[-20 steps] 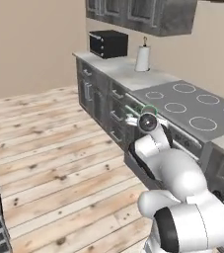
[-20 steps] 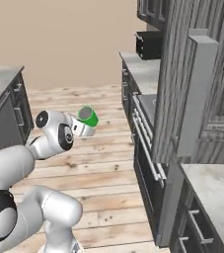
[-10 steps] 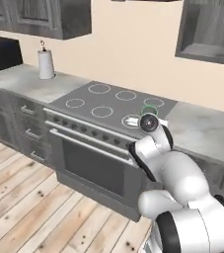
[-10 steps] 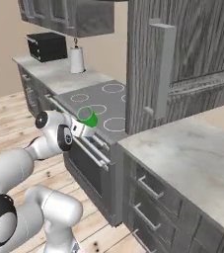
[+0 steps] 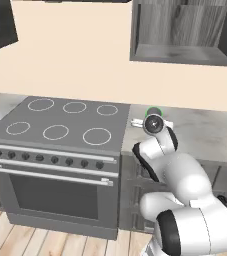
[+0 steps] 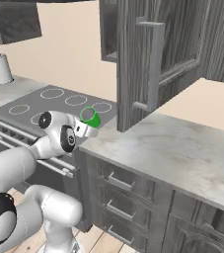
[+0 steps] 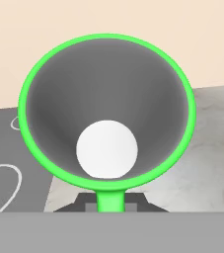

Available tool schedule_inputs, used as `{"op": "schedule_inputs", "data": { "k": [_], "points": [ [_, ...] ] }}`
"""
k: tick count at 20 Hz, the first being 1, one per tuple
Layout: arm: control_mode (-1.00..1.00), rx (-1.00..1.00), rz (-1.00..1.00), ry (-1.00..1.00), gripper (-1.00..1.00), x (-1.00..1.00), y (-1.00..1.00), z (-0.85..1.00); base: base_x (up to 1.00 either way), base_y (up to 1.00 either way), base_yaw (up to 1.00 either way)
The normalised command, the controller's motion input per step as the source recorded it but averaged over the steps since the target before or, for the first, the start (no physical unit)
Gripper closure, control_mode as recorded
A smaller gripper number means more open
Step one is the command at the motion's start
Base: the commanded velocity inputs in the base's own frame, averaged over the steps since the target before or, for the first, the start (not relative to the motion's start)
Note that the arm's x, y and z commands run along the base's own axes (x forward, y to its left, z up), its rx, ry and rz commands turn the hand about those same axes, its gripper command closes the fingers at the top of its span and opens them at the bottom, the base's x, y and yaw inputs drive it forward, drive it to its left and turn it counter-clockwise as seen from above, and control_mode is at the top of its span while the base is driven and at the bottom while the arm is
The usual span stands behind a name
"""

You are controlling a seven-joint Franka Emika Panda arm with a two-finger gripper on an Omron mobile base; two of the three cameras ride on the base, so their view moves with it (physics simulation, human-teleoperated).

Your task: Move the mug from next to the sink to the open cabinet. Then, move the bowl with the fish to the fridge to clear the area for faucet cleaning.

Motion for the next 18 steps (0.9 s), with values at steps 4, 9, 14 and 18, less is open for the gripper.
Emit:
{"op": "schedule_inputs", "data": {
  "k": [4,9,14,18],
  "points": [
    [1.00,0.00,0.00,0.00,1.00,0.00,0.00,0.00,0.82,-0.01,-0.35],
    [1.00,0.00,0.00,0.00,1.00,0.00,0.00,0.00,1.00,0.06,-0.26],
    [1.00,0.00,0.00,0.00,1.00,0.00,0.00,0.00,0.62,0.61,-0.49],
    [1.00,0.00,0.00,0.00,1.00,0.00,0.00,0.00,0.61,0.58,-0.44]
  ]
}}
